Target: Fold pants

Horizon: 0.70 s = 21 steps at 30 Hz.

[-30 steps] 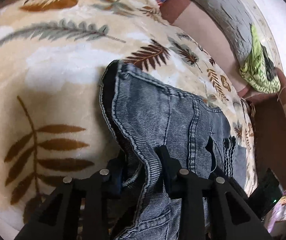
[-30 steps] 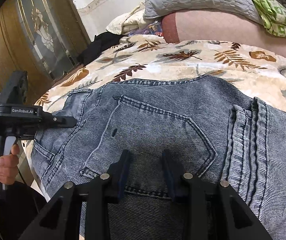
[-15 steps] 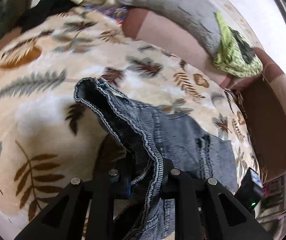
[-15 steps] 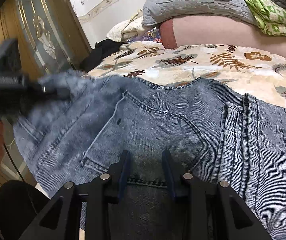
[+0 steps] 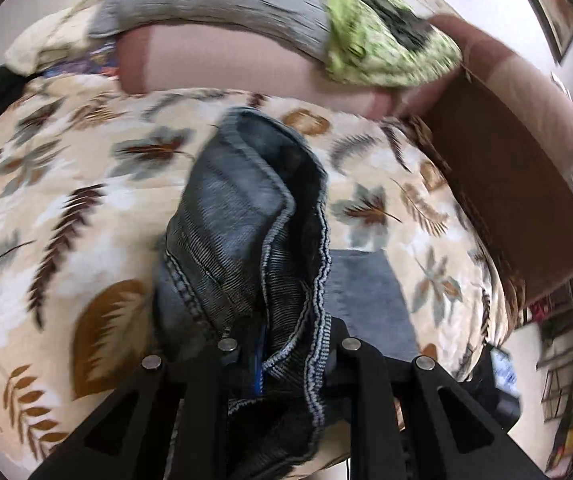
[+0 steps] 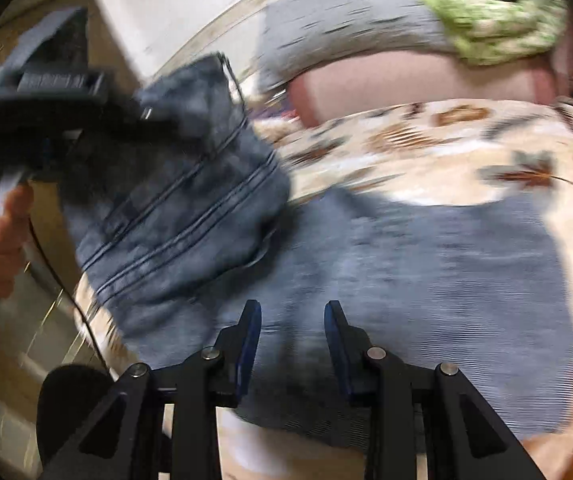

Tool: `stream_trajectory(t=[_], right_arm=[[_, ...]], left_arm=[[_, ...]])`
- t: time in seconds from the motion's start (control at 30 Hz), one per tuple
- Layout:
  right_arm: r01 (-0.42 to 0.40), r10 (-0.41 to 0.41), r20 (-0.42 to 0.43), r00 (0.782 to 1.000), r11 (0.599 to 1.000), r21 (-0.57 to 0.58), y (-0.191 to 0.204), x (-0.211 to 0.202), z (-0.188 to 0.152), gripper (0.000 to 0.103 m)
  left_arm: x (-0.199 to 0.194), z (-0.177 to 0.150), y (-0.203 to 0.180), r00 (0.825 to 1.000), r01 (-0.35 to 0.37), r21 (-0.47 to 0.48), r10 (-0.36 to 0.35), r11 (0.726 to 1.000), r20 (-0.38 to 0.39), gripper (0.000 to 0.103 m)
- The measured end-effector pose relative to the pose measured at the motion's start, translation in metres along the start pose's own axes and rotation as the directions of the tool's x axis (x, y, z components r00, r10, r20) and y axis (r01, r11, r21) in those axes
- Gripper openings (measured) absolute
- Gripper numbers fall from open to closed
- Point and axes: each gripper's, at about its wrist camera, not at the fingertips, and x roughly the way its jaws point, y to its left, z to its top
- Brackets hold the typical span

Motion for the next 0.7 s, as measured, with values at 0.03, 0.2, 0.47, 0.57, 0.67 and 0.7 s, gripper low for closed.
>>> stream_trajectory(t=[0.03, 0.2, 0.47, 0.57, 0.67, 0.7], right_arm=[[0.025, -0.026, 0.013, 1.000, 0.998, 0.052, -0.018, -0.008, 0.004, 0.036], [0.081, -0.099, 0.047, 0.994, 0.952, 0.295, -0.091, -0.030, 0.012, 0.036], [0.114, -0.188, 0.097, 0.977, 0.853, 0.509, -0.160, -0.064, 0.008, 0.036], [0.113, -0.198, 0.108, 0.974, 0.843, 0.527, -0.166, -0.074, 0.006, 0.036], [0.113, -0.202, 0.109, 0.973, 0.835, 0.539, -0.171, -0.077, 0.006, 0.036], [0.110, -0.199, 0.109, 0.974, 0.835, 0.539, -0.171, -0.078, 0.007, 0.037]], left_arm=[[0.011, 0.001, -0.016, 1.000, 0.001, 0.020, -0.001, 1.000, -0.017, 0.018], [0.067, -0.003, -0.081, 0.995, 0.000, 0.071, 0.006, 0.997, -0.096, 0.018], [0.137, -0.012, -0.142, 0.986, -0.018, 0.102, 0.035, 0.995, -0.161, 0.019], [0.164, -0.018, -0.149, 0.972, -0.061, 0.081, 0.078, 0.995, -0.221, 0.022], [0.167, -0.023, -0.146, 0.973, -0.042, 0.039, 0.050, 0.998, -0.224, 0.032], [0.162, -0.024, -0.147, 0.976, -0.022, 0.039, 0.030, 0.999, -0.214, 0.036]])
